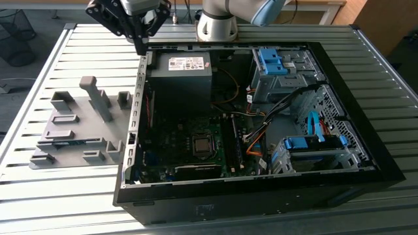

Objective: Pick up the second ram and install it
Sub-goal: 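Reach for the second ram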

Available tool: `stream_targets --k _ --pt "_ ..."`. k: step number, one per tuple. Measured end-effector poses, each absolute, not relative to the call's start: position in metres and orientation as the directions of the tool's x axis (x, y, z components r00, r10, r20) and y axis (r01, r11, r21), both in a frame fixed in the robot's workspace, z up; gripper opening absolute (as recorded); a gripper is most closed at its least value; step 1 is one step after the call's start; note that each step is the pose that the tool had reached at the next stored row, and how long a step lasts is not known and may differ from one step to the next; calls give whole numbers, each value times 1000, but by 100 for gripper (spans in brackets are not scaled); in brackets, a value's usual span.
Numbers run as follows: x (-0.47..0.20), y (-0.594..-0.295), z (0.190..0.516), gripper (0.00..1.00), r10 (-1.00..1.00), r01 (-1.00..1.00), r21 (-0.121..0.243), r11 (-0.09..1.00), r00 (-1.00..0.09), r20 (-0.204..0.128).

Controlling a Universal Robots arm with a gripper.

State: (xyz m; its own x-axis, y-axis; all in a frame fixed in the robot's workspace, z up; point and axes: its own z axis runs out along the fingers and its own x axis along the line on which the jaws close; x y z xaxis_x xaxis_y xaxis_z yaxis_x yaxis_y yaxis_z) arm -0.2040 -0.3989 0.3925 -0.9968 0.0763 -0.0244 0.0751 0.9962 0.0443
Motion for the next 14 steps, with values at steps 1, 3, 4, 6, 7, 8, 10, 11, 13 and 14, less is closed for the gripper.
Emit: stream_targets --k 1,3,4,6,7,8,10,11,13,14 --pt "-204 -399 393 11 76 75 44 996 -997 -24" --pt "-205 -399 393 11 76 75 44 996 -997 -24" --pt "-206 -399 392 11 76 75 44 996 -997 -24" --pt "-206 -399 393 11 76 75 44 996 -997 -24" --pt "-207 -399 392 11 76 75 44 996 -997 -25" --pt "-207 -399 392 11 76 75 44 996 -997 -25" --pt "-208 -399 393 11 76 75 44 996 -997 -24" --pt "-208 -399 393 11 76 75 44 996 -997 -24" --pt "-209 -399 393 11 76 75 44 996 -997 -24" --pt "-209 -399 393 11 76 75 44 996 -997 -24"
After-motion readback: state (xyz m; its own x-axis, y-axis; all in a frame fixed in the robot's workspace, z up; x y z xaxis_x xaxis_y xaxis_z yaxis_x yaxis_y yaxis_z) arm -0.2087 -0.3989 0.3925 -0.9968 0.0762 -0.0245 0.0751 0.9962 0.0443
